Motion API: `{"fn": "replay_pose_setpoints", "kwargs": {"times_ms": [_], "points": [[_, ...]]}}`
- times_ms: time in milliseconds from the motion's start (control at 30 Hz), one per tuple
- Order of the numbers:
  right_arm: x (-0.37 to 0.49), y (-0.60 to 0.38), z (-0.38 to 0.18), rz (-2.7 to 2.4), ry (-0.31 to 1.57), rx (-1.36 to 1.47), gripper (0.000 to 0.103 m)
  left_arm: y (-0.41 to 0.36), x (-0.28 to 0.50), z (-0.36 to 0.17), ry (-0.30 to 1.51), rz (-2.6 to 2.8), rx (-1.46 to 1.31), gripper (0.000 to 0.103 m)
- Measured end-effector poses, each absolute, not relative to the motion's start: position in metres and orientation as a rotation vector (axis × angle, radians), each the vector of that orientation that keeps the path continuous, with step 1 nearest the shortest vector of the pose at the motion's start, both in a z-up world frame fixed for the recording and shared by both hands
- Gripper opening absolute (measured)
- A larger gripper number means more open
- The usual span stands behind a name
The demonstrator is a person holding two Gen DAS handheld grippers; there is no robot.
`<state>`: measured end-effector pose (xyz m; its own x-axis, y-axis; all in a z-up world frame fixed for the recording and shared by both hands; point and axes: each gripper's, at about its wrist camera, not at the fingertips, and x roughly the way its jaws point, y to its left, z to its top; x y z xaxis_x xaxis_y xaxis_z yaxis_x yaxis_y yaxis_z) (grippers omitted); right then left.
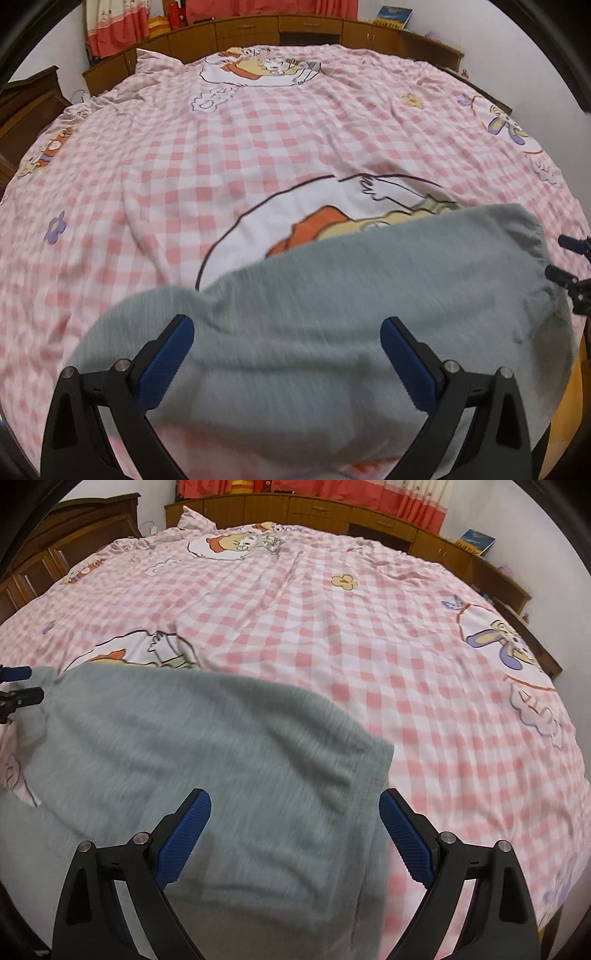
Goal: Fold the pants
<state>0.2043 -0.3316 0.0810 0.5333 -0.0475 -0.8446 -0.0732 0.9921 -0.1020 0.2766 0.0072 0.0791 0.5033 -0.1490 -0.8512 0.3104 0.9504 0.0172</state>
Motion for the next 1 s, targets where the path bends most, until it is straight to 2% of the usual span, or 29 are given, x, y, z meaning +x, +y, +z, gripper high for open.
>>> {"fn": "replay_pose_setpoints", "kwargs": {"times_ms": [433,667,1000], "points": [[0.274,-0.352,0.064,0.058,1.105,-0.169,0.094,0.026,0.341,0.042,1.081,-0.352,0.267,0.102],[0.285,-0.348,0.027,0.079,1.174,-0.181,0.089,0.028,0.341,0.020,1.091,-0.384,0.231,0.103],[0.284,-0.358,0.021,0.093,1.153,-0.147,0.089,0.029,0.346,0.014,1.096,-0.366,0.192,0.102]]}}
